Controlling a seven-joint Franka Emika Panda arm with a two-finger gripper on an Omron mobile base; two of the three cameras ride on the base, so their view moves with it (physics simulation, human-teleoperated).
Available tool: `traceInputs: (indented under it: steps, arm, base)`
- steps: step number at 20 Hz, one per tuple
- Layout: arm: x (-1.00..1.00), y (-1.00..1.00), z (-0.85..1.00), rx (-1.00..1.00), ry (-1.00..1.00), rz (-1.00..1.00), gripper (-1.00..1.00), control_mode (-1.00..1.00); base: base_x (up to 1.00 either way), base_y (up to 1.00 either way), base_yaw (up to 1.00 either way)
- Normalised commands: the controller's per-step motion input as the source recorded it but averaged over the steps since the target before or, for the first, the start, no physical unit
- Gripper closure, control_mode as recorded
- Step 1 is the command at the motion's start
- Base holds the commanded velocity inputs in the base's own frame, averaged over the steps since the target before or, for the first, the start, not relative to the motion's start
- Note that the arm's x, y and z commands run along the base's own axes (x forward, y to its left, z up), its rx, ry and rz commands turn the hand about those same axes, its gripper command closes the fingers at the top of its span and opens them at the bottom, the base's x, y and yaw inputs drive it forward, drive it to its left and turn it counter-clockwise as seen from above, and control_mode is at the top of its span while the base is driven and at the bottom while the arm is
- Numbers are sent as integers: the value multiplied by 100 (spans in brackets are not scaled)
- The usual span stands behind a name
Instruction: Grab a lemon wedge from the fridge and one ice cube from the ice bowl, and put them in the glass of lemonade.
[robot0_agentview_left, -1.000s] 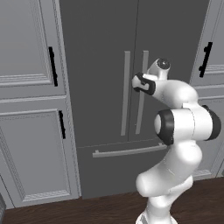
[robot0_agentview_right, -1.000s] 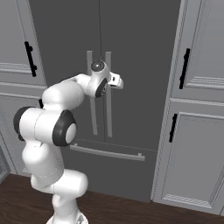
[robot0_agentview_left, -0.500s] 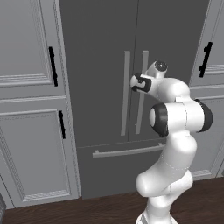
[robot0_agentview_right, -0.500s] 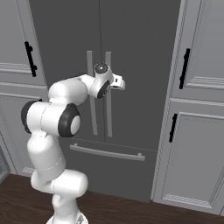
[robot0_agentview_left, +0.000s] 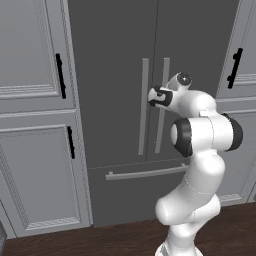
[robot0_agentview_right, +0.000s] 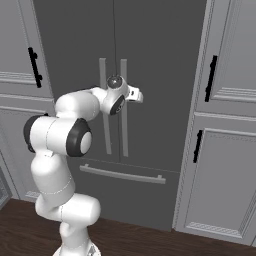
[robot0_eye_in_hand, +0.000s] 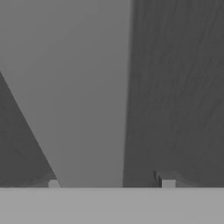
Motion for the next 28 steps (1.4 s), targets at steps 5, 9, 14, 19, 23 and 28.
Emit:
traceInputs:
  steps: [5, 9, 14, 19, 23, 28]
  arm:
    - [25, 0, 0, 0, 0, 0, 100, -100]
    - [4, -16, 1, 0, 0, -1, 100, -100]
    - [-14, -96, 0, 8, 0, -9, 100, -100]
    - [-60, -100, 5, 13, 0, -7, 100, -100]
    - [-93, -100, 26, 12, 0, -4, 100, -100]
    - [-99, -100, 47, 11, 0, 0, 100, -100]
  base:
    - [0, 0, 0]
    - [0, 0, 0]
    - [0, 0, 0]
    - [0, 0, 0]
    - [0, 0, 0]
    - [0, 0, 0]
